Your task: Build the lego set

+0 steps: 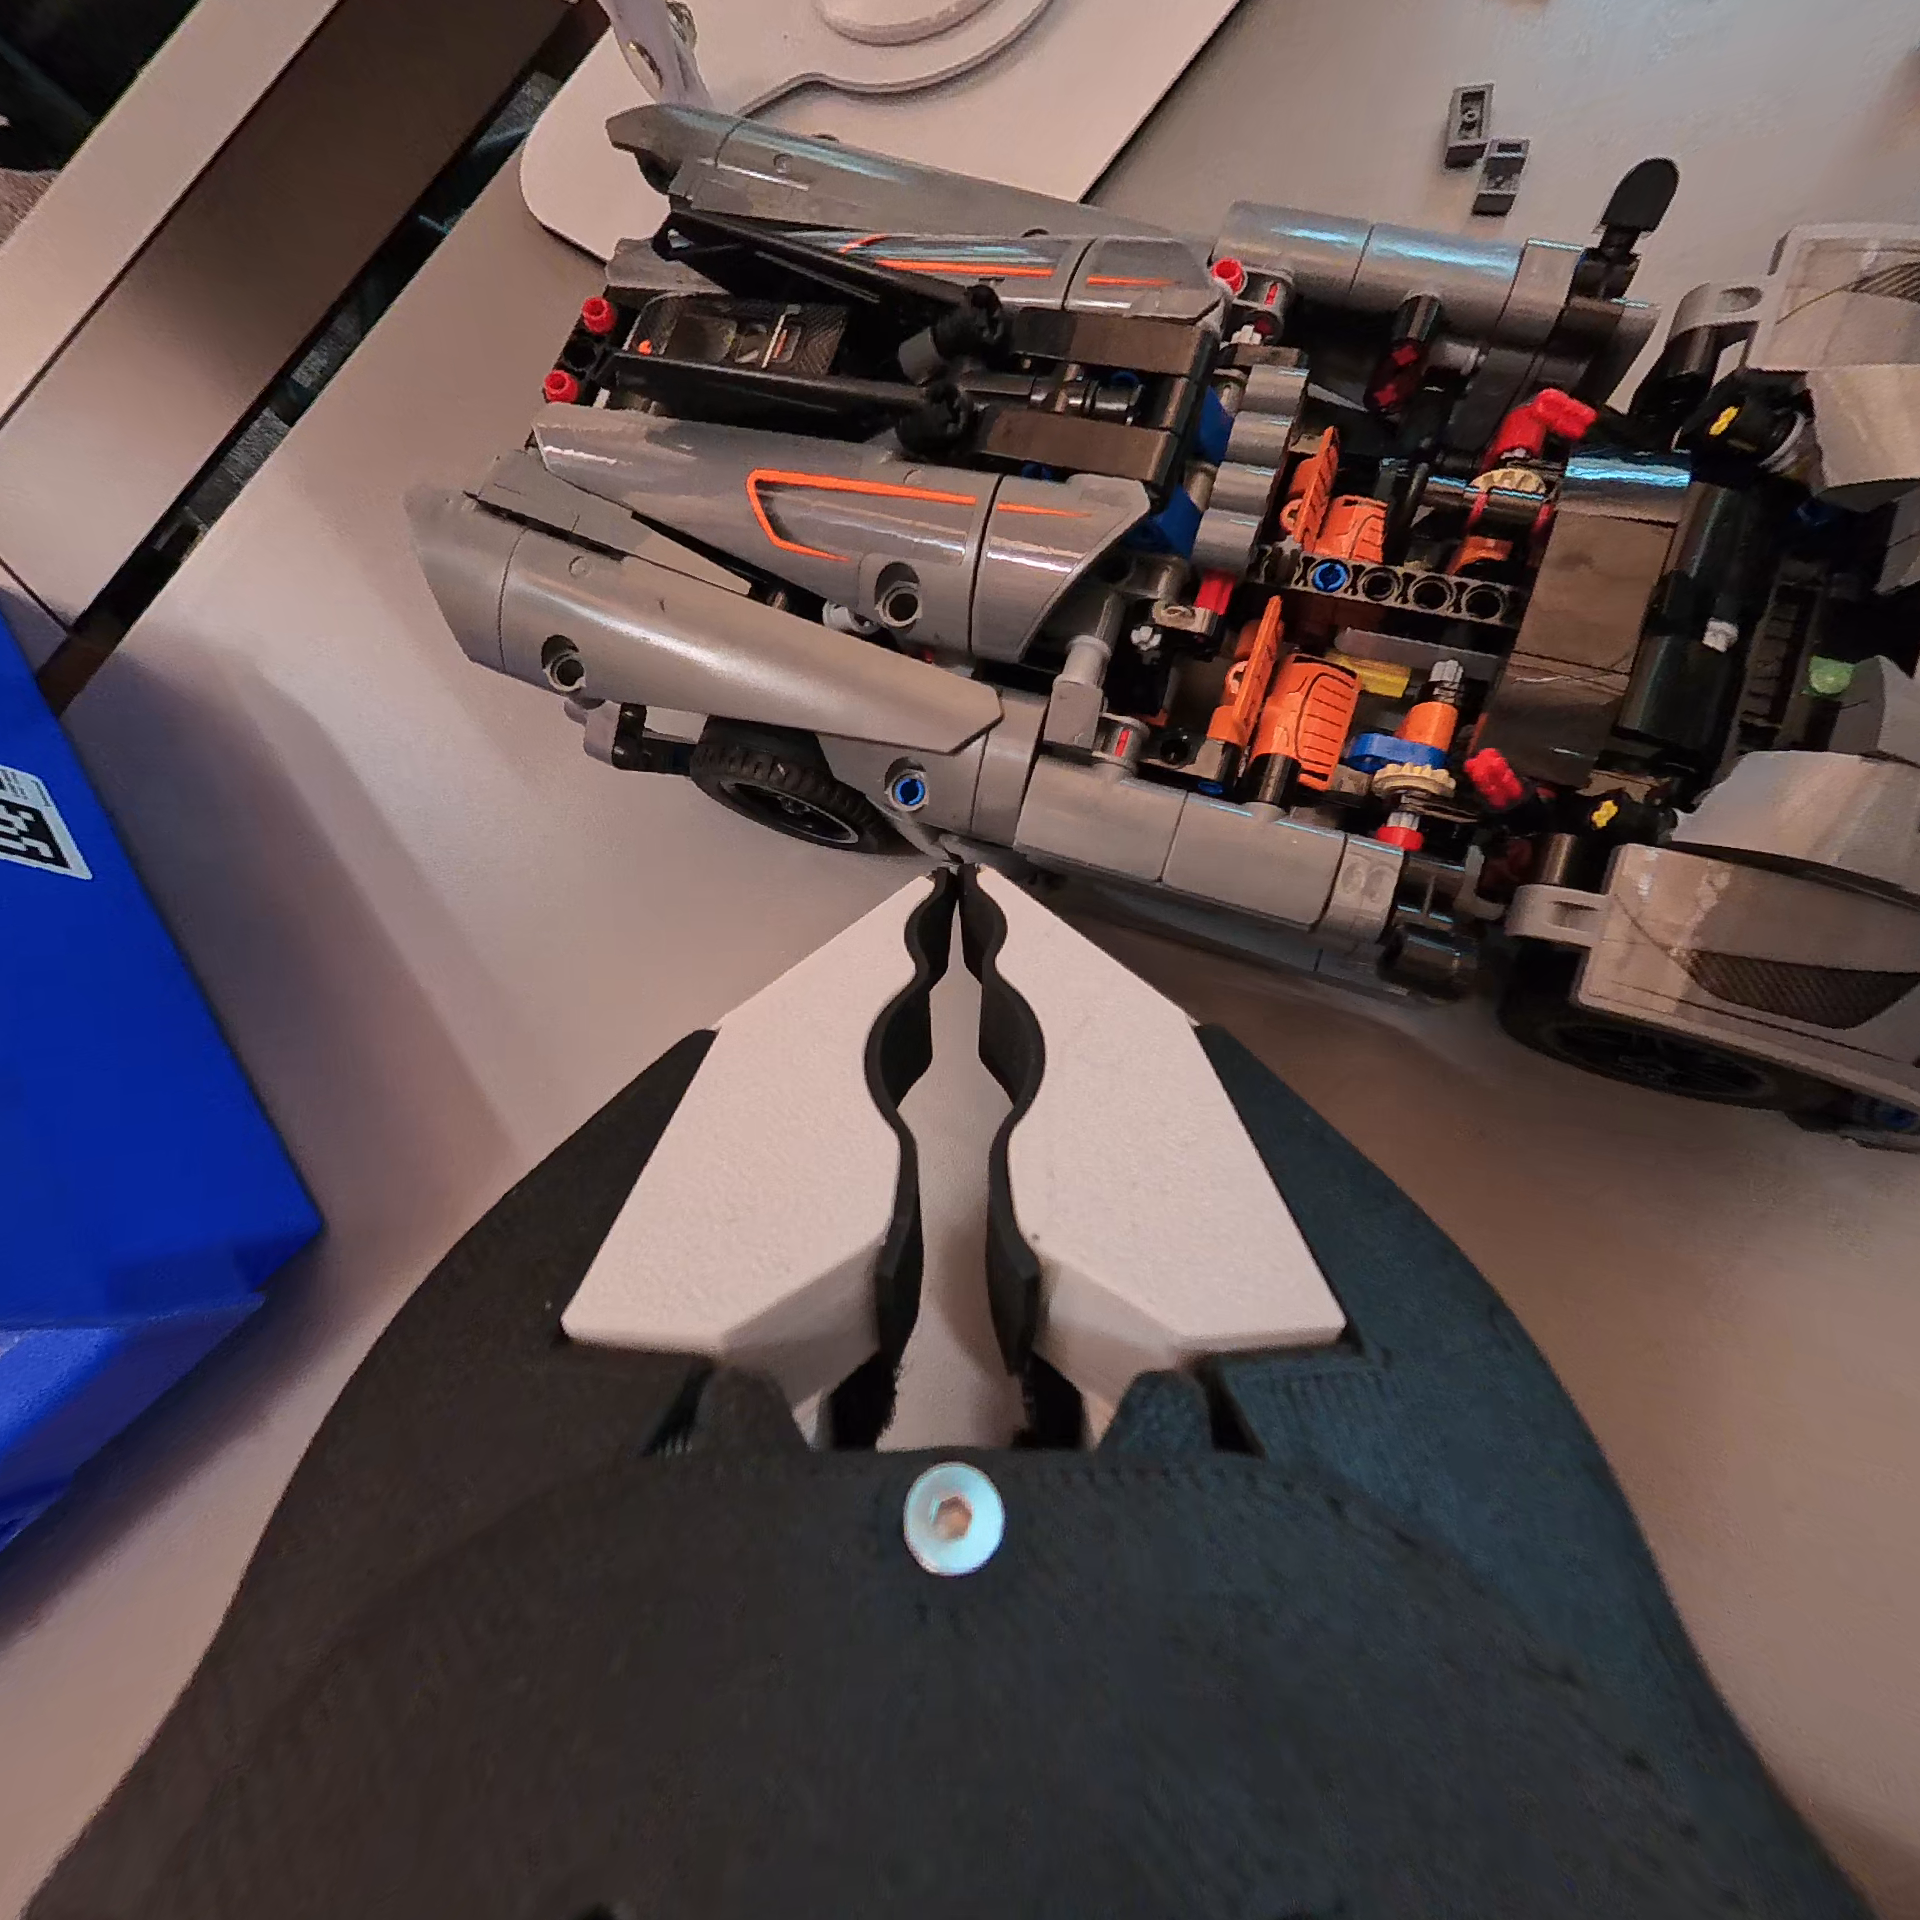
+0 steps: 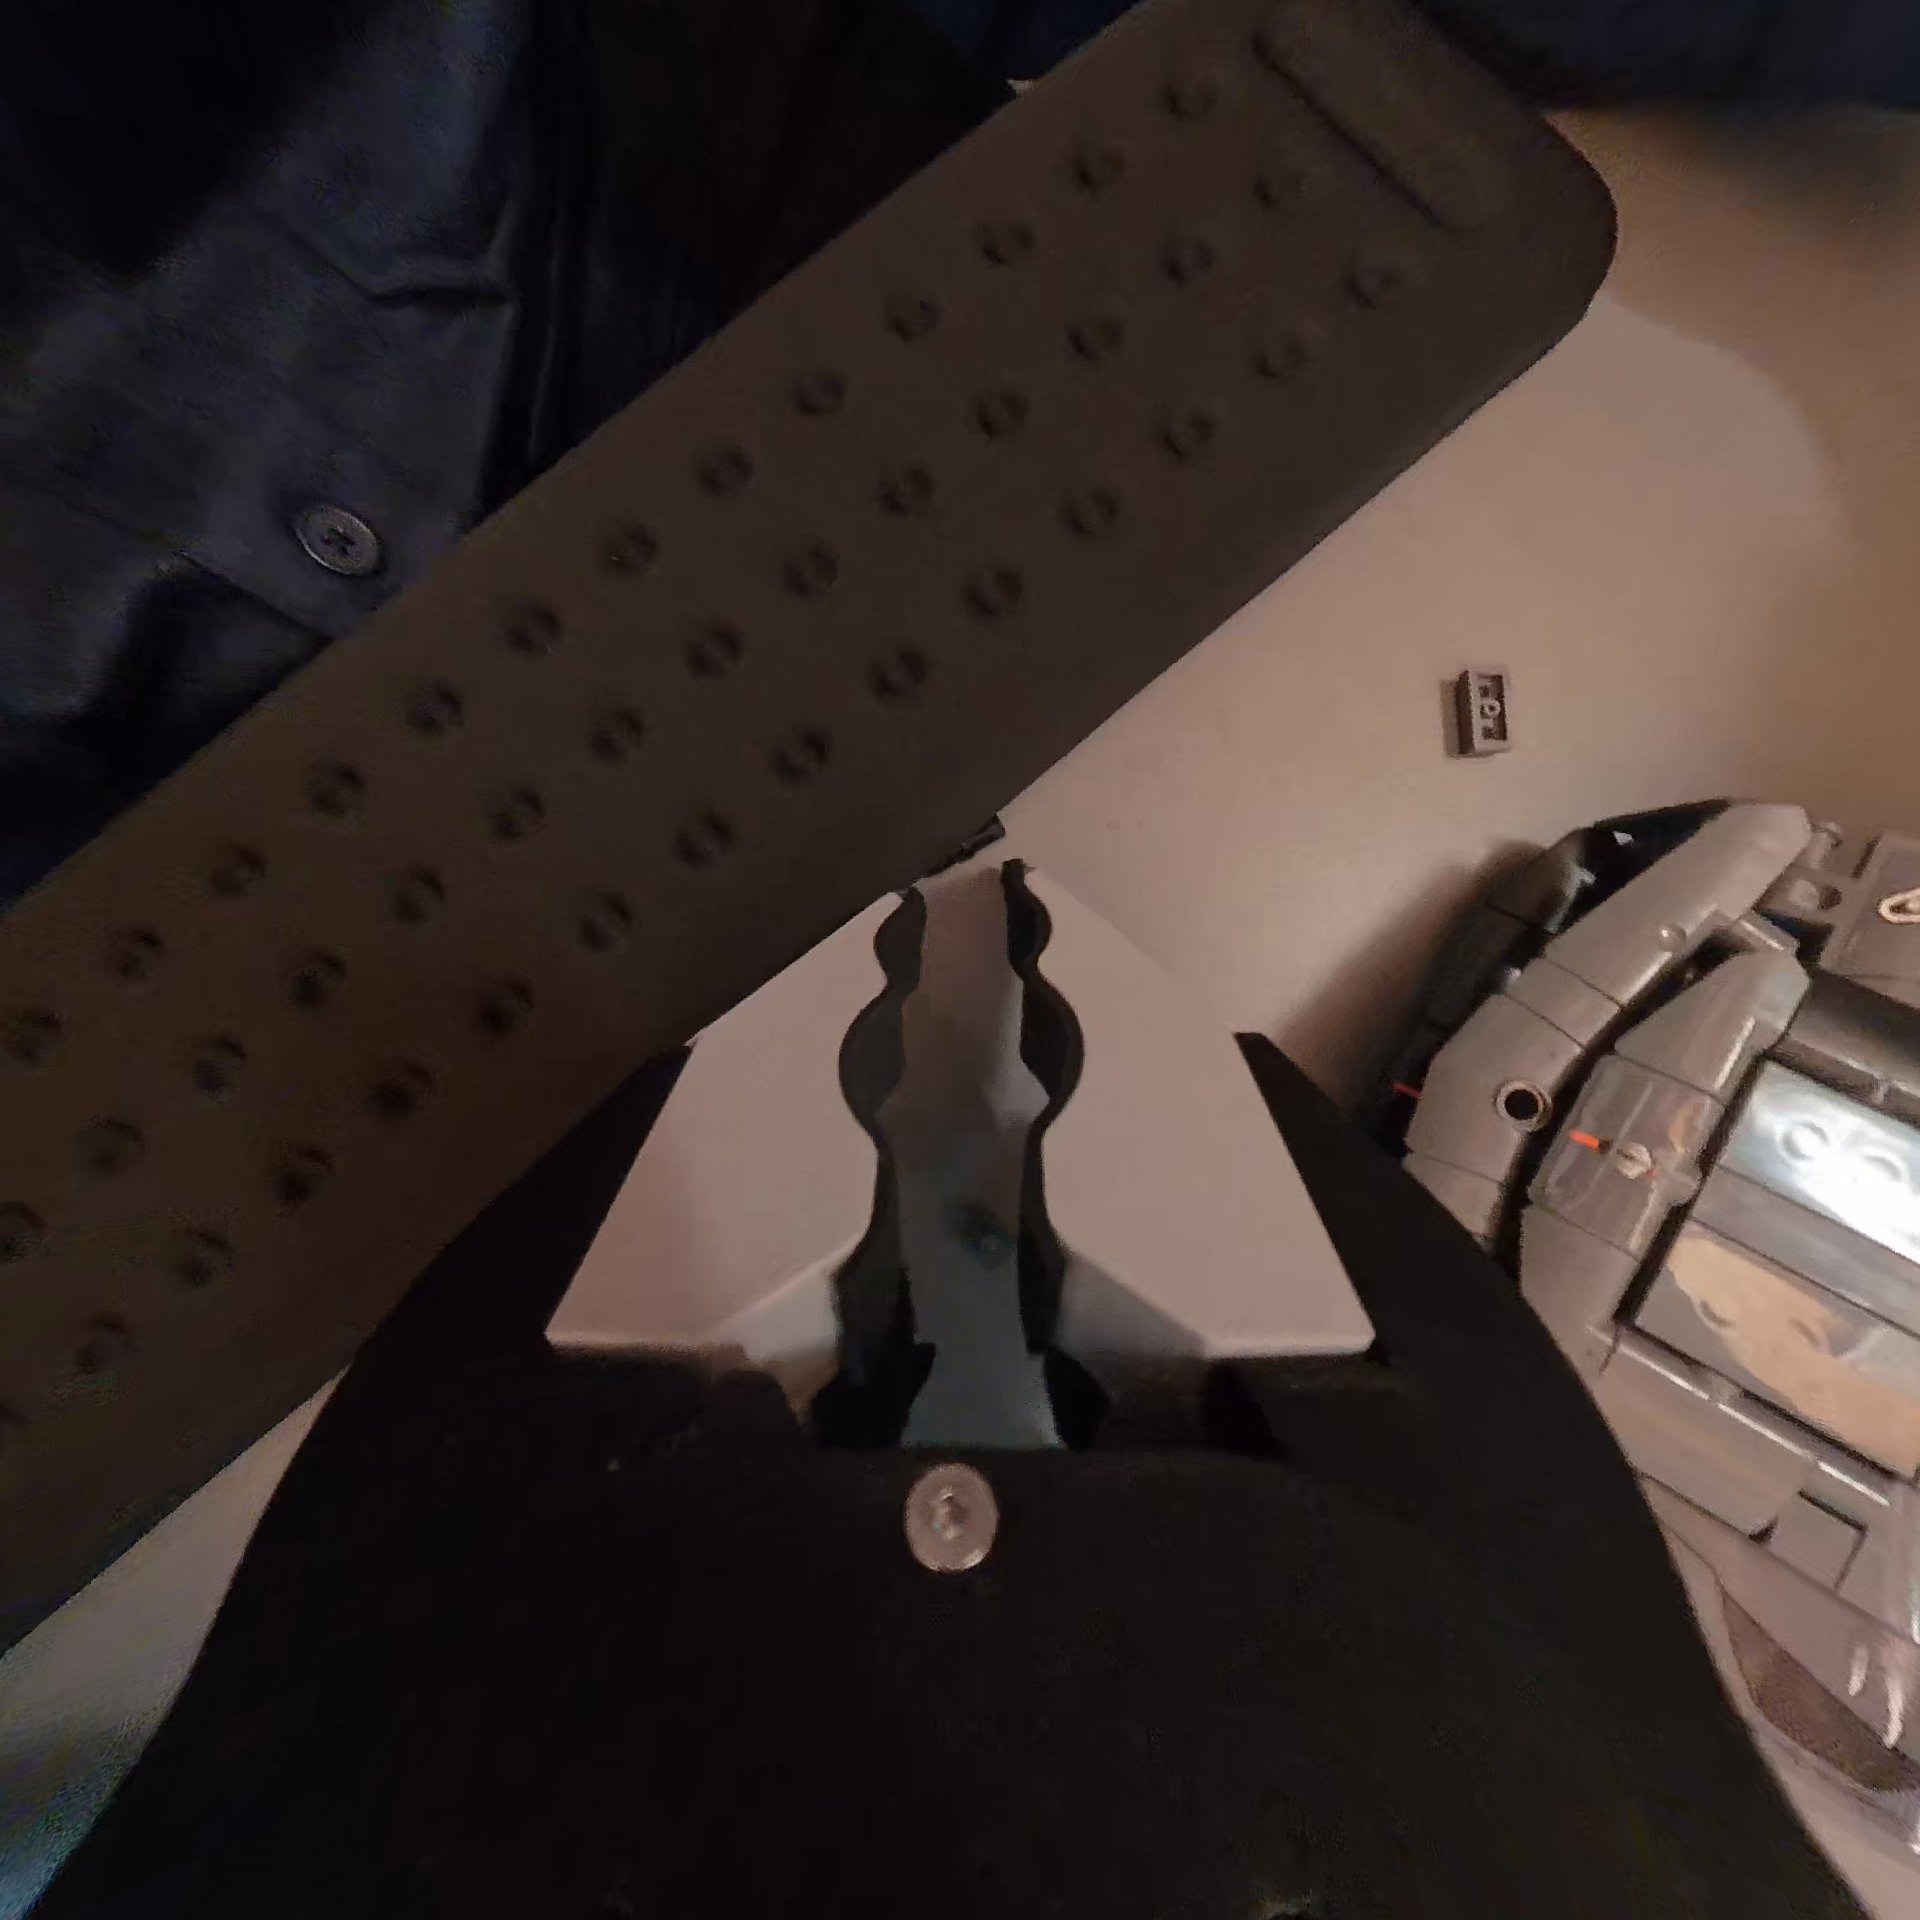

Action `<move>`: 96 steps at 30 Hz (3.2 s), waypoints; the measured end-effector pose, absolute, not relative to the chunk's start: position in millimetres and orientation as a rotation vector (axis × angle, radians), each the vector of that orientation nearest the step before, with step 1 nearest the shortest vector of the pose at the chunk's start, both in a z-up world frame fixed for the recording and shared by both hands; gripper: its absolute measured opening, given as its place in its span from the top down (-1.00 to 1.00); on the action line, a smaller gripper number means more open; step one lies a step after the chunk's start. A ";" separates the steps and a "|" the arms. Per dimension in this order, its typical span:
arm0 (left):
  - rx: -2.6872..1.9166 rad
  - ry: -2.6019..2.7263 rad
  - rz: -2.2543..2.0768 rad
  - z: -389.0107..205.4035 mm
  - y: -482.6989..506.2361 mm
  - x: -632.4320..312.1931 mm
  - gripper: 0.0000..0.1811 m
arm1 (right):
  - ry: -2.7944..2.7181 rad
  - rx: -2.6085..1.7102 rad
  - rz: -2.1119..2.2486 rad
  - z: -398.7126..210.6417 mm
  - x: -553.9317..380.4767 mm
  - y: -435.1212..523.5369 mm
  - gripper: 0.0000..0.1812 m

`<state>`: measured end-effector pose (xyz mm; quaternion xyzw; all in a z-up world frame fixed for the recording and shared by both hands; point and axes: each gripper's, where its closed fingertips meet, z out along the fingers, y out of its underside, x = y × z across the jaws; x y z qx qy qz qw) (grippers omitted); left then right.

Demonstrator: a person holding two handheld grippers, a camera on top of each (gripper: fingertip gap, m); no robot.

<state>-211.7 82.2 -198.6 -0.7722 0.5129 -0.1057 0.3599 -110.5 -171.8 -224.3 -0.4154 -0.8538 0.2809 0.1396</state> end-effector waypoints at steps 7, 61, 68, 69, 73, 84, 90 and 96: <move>-1.999 1.316 -0.274 -199.6 83.0 -213.8 1.00 | -2.447 -1.202 0.761 -224.3 -116.4 -172.5 0.90; -1.937 0.946 -0.396 -178.0 -2.2 -201.4 0.94 | -2.415 -1.339 0.749 -225.6 -132.4 -177.2 0.70; -1.923 0.865 -0.406 -177.3 -9.4 -200.8 0.92 | -2.451 -1.304 0.664 -224.6 -127.7 -175.9 0.48; -1.919 0.853 -0.412 -176.7 -10.5 -200.1 0.91 | -2.454 -1.301 0.669 -223.2 -126.9 -176.6 0.45; -1.888 0.829 -0.405 -172.9 -17.2 -198.3 0.92 | -2.468 -1.298 0.712 -224.3 -127.4 -183.9 0.52; -1.802 0.787 -0.399 -164.5 -32.7 -200.2 0.93 | -2.478 -1.274 0.722 -225.3 -132.4 -194.1 0.58; -1.766 0.798 -0.362 -161.6 -41.0 -199.1 0.93 | -2.482 -1.215 0.768 -224.8 -136.0 -203.4 0.68; -1.768 0.803 -0.365 -162.3 -41.4 -198.7 0.92 | -2.487 -1.207 0.797 -225.5 -140.3 -210.2 0.90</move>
